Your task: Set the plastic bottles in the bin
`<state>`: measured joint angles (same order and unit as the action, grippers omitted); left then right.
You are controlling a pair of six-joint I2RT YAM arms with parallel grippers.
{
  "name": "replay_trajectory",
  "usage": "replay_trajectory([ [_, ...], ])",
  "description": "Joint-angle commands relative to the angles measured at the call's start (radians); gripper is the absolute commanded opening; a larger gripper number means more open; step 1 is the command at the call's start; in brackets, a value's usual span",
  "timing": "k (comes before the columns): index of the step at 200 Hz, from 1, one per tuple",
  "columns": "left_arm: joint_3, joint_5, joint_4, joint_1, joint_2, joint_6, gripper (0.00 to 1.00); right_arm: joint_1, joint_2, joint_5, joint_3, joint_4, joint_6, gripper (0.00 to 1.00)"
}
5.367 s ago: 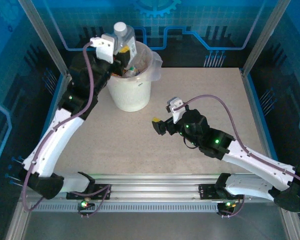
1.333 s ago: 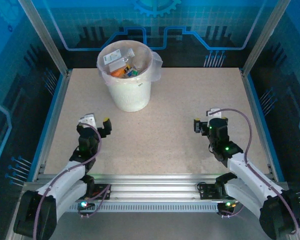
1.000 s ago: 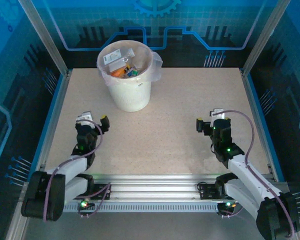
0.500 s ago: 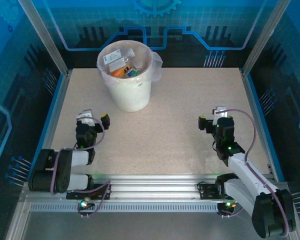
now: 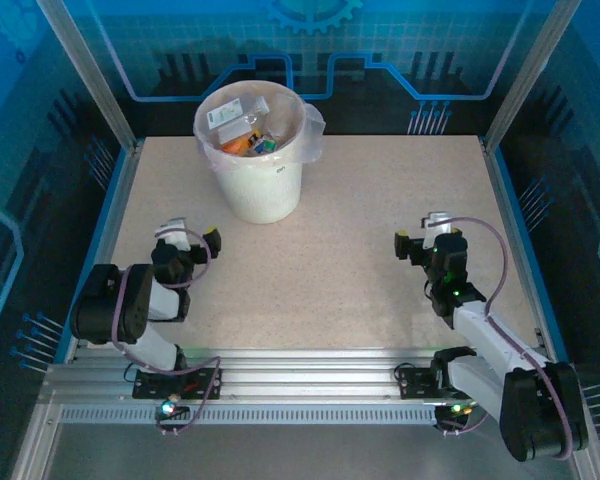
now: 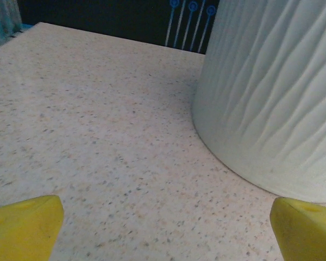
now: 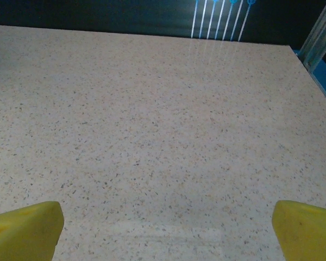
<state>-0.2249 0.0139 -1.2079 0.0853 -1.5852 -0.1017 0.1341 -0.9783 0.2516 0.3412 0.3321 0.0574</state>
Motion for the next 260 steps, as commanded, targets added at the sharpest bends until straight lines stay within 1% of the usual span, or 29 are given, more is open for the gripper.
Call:
replay_trajectory([
  [1,-0.101,-0.115,0.166,0.008,0.028,0.035,0.99,-0.037,-0.034,-0.071,-0.038,0.162,-0.057,1.00],
  [7,-0.122,-0.094,0.217,-0.007,0.033,0.050,0.99,-0.049,-0.050,-0.091,-0.039,0.187,-0.060,1.00],
  [17,-0.135,-0.075,0.246,-0.025,0.032,0.067,0.99,-0.066,-0.079,-0.127,-0.041,0.227,-0.070,1.00],
  [46,-0.134,-0.077,0.245,-0.025,0.034,0.068,0.99,-0.099,-0.196,-0.203,-0.047,0.366,-0.081,1.00],
  [64,-0.133,-0.078,0.243,-0.025,0.034,0.067,0.99,-0.124,-0.264,-0.265,-0.028,0.399,-0.058,1.00],
  [89,-0.134,-0.083,0.243,-0.025,0.034,0.068,0.99,-0.135,-0.353,-0.328,-0.027,0.496,-0.048,1.00],
  [139,-0.134,-0.086,0.244,-0.025,0.034,0.069,0.99,-0.144,-0.519,-0.415,0.022,0.549,-0.066,1.00],
  [149,-0.134,-0.089,0.244,-0.025,0.034,0.070,0.99,-0.150,-0.516,-0.439,0.046,0.491,-0.070,1.00],
  [156,-0.133,-0.089,0.244,-0.025,0.034,0.070,0.99,-0.151,-0.523,-0.448,0.054,0.490,-0.073,1.00],
  [179,-0.134,-0.088,0.245,-0.025,0.034,0.071,0.99,-0.150,-0.522,-0.442,0.063,0.468,-0.076,1.00],
  [187,-0.134,-0.088,0.244,-0.025,0.034,0.071,0.99,-0.136,-0.522,-0.402,0.072,0.450,-0.079,1.00],
  [193,-0.135,-0.088,0.245,-0.025,0.034,0.071,0.99,-0.123,-0.524,-0.348,0.081,0.437,-0.073,1.00],
  [207,-0.134,-0.086,0.246,-0.025,0.034,0.071,0.99,-0.104,-0.525,-0.293,0.091,0.423,-0.072,1.00],
  [260,-0.137,-0.088,0.251,-0.027,0.034,0.074,0.99,-0.102,-0.525,-0.287,0.091,0.421,-0.073,1.00],
])
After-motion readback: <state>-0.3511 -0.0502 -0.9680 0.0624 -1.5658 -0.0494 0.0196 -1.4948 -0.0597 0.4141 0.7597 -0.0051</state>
